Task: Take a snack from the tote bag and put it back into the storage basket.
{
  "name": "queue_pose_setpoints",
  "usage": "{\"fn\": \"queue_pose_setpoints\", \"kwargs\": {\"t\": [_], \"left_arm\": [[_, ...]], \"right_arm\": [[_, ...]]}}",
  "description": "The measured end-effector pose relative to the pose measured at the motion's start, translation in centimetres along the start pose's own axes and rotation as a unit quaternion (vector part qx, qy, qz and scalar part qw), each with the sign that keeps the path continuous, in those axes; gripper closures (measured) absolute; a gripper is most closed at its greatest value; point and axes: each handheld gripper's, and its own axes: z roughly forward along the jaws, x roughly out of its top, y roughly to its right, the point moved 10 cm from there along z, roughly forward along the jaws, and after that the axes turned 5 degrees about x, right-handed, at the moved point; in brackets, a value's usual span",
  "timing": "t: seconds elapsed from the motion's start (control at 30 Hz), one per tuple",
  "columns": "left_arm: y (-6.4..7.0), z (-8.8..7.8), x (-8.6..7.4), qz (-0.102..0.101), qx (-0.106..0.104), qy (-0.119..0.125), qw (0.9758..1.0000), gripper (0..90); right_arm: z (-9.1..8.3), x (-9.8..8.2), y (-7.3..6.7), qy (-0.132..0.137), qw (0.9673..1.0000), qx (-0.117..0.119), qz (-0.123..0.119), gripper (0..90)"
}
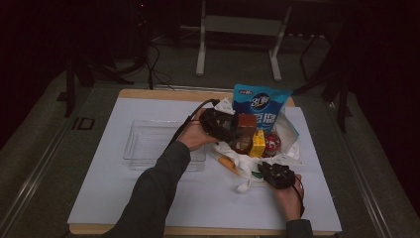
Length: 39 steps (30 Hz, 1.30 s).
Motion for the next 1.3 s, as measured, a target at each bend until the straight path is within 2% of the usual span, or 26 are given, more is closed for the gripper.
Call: {"fn": "queue_pose_setpoints", "kwargs": {"t": [0.07,0.2,0.3,0.33,0.4,0.43,0.6,0.63,0.77,0.97,1.1,1.13,1.3], "left_arm": [[-0.1,0.4,-0.1,0.001,-0.002,-0.002,1.0000,22.0],[-0.3,0.9,0.0,-0.009,-0.023,0.007,0.9997,20.1],[-0.5,1.2,0.3,-0.011,-0.027,0.015,0.9995,25.1],[-0.4,1.2,0.4,-0.013,-0.034,0.022,0.9991,27.0],[-0.5,1.3,0.6,-0.018,-0.035,0.031,0.9987,27.7],[-0.5,1.4,0.8,-0.024,-0.044,0.041,0.9979,29.6],[-0.5,1.6,1.1,-0.038,-0.054,0.062,0.9959,32.9],[-0.3,1.7,1.3,-0.044,-0.060,0.071,0.9947,32.8],[-0.3,2.0,1.6,-0.058,-0.060,0.084,0.9930,32.4],[-0.2,2.2,1.8,-0.065,-0.057,0.094,0.9918,32.3],[-0.3,2.5,2.0,-0.082,-0.061,0.109,0.9888,31.8],[-0.3,2.7,2.1,-0.089,-0.063,0.116,0.9872,31.3],[-0.3,3.0,2.3,-0.092,-0.067,0.120,0.9862,28.1]], "right_arm": [[0.0,0.0,0.0,0.002,1.0000,0.002,0.002,74.8],[0.0,0.0,0.0,0.002,1.0000,0.003,0.004,74.8],[0.0,0.0,0.0,0.003,1.0000,0.004,0.005,74.8],[0.0,0.0,0.0,0.003,1.0000,0.005,0.004,74.8],[0.0,0.0,0.0,0.003,1.0000,0.005,0.005,74.8],[0.0,0.0,0.0,0.003,1.0000,0.005,0.005,74.8],[-0.1,0.0,0.0,0.004,0.9999,0.008,0.008,74.7],[-0.1,0.0,0.0,0.004,0.9999,0.008,0.008,74.7],[-0.1,0.0,0.0,0.004,0.9999,0.009,0.008,74.4],[-0.1,0.0,0.0,0.005,0.9999,0.012,0.011,74.0],[-0.1,0.0,0.0,0.005,0.9999,0.012,0.011,73.9],[-0.1,0.0,0.0,0.005,0.9999,0.013,0.011,73.9],[-0.1,0.0,0.0,0.005,0.9998,0.013,0.011,73.9]]}}
